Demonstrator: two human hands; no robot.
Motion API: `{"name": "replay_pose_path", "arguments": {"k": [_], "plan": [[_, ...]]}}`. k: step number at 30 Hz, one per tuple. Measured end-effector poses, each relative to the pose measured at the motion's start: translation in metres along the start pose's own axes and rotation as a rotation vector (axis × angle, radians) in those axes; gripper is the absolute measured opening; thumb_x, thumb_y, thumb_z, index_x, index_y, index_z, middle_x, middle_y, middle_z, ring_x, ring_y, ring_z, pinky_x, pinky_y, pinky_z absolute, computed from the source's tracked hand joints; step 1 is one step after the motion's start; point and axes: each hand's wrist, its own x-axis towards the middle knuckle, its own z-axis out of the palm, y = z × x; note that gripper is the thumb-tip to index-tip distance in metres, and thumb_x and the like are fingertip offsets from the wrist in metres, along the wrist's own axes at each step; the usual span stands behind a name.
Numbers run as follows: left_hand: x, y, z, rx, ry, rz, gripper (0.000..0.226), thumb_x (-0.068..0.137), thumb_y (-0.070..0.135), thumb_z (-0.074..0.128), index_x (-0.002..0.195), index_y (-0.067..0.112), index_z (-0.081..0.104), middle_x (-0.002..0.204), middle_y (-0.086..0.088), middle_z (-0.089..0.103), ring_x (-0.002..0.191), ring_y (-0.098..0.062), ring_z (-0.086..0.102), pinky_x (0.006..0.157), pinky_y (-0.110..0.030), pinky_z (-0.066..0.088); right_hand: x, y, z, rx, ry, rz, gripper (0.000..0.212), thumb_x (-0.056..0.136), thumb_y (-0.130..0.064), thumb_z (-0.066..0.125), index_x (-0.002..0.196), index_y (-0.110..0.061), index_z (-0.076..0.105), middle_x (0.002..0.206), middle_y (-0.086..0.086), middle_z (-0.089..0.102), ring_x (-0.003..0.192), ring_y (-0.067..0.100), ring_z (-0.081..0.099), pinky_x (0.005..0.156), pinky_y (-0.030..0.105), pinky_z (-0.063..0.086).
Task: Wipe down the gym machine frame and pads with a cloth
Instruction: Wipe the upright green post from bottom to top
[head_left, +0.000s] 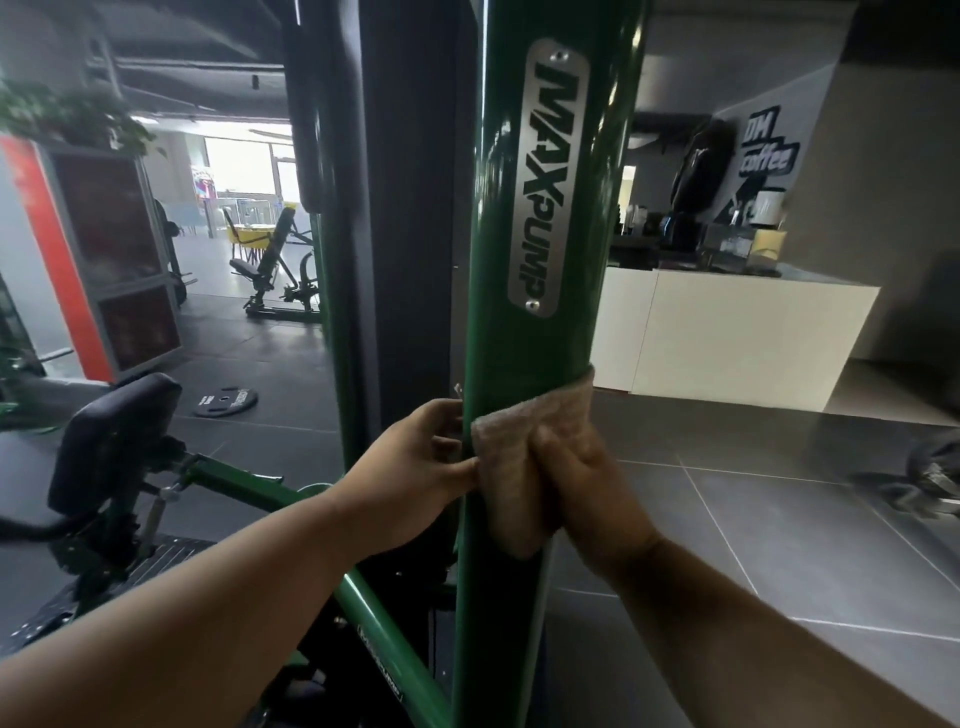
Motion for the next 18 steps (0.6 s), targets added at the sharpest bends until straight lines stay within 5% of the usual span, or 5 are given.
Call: {"name": "replay_pose_path", "arguments": {"k": [4,7,14,18], "plan": [[0.001,-0.005,0.002,-0.023,-0.03,0.018,0.047,0.077,0.02,0.084,0.122,0.029,0.072,0.115,0.004,0.079,0.111,-0.017,0.075,0.103,-0.051,0.057,-0.004,0.006,0.007,-0.161,0.151,-0.054,0.055,0.078,-0.033,0.086,0.125,-0.01,0.068,0.114,0.012,0.078,0.108,0.032,0.075,0.098,0.059,0.058],[0.0,-0.004,0.002,-0.003,-0.038,0.034,0.042,0.082,0.009,0.083,0.119,0.028,0.074,0.113,0.003,0.08,0.11,-0.018,0.075,0.103,-0.052,0.057,0.006,-0.024,0.017,-0.271,0.201,-0.132,0.052,0.079,-0.031,0.091,0.124,-0.016,0.068,0.112,0.003,0.079,0.105,0.021,0.076,0.095,0.05,0.061],[0.005,0.016,-0.011,-0.013,-0.01,0.098,0.033,0.089,0.038,0.082,0.12,0.035,0.072,0.114,0.01,0.079,0.114,-0.01,0.072,0.108,-0.045,0.054,0.04,-0.105,0.044,-0.401,0.285,-0.335,0.054,0.077,-0.048,0.089,0.12,-0.025,0.067,0.107,-0.012,0.078,0.095,-0.001,0.074,0.081,0.02,0.061],[0.005,0.025,-0.018,-0.137,0.006,0.109,0.034,0.091,0.035,0.079,0.122,0.022,0.073,0.115,0.004,0.079,0.115,-0.014,0.072,0.113,-0.042,0.05,0.042,-0.106,0.043,-0.354,0.281,-0.364,0.049,0.084,-0.043,0.086,0.121,-0.017,0.068,0.109,-0.005,0.078,0.099,0.008,0.075,0.085,0.029,0.062]]}}
